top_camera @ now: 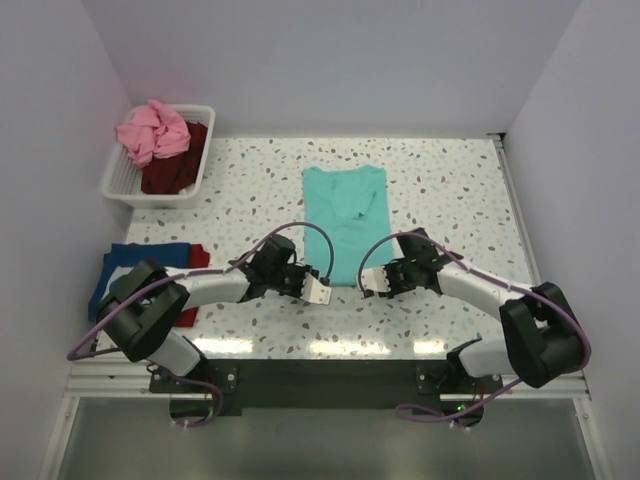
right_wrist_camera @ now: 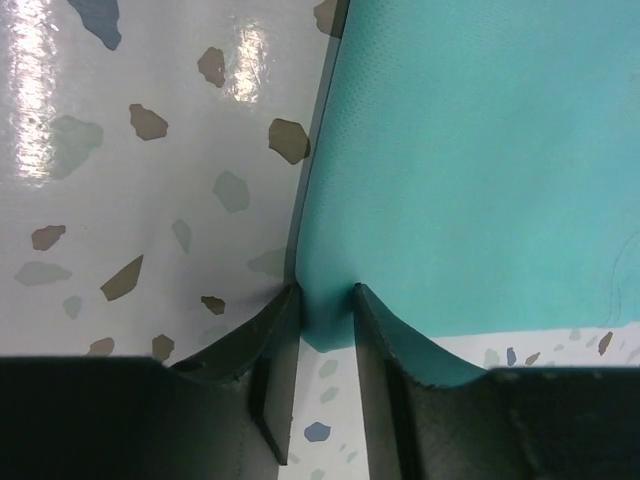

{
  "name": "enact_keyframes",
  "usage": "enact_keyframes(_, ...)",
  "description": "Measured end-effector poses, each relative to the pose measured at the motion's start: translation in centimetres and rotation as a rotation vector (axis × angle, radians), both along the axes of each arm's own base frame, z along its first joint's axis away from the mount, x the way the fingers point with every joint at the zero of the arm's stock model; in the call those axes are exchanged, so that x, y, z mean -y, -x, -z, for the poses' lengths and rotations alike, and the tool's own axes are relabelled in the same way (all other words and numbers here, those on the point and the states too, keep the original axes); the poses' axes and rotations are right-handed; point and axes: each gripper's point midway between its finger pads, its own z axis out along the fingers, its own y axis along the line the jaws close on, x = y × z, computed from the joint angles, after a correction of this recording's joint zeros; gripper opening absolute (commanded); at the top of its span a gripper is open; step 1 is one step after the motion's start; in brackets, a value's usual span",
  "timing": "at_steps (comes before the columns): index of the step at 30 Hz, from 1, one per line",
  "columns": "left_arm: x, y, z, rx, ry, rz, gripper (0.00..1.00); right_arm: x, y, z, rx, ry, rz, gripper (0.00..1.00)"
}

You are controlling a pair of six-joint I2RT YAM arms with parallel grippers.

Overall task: Fold and stack the t-shirts
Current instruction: Fold the tshirt

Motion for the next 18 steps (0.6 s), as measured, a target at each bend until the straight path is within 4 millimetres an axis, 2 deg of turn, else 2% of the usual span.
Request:
enact_keyframes(2,0.1,-0.1,0.0,0.004,-0.004,0.004,0.24,0.0,-0.2,0.0,0.008,0.003,0.000,0.27)
enact_keyframes(3,0.1,-0.1,0.1,0.004,-0.006,0.005,0.14,0.0,-0.3,0.1,0.009,0.004,0.000,0.22)
enact_keyframes(5,0.2,-0.2,0.2,0.002,-0.010,0.002,0.02,0.1,-0.3,0.2,0.012,0.009,0.002,0.14)
enact_keyframes(6,0.3,-0.3,0.3,0.001,-0.013,-0.001,0.00,0.2,-0.3,0.2,0.012,0.012,0.004,0.02)
enact_keyframes(7,0.3,-0.5,0.2,0.002,-0.014,-0.006,0.00,0.2,-0.3,0.2,0.013,0.016,0.005,0.00)
enact_keyframes(13,0.9,-1.4,-1.0,-0.039,0.007,-0.065,0.00,0.5,-0.1,-0.1,-0.025,0.018,0.063,0.00)
enact_keyframes(16,1.0,-2.2,-2.5,-0.079,0.025,-0.093,0.00,0.6,-0.5,-1.3,-0.056,0.010,0.113,0.00)
enact_keyframes(18,1.0,-3.1,-4.0,-0.088,0.048,-0.113,0.00,0.6,-1.4,-2.8,-0.057,-0.007,0.150,0.00)
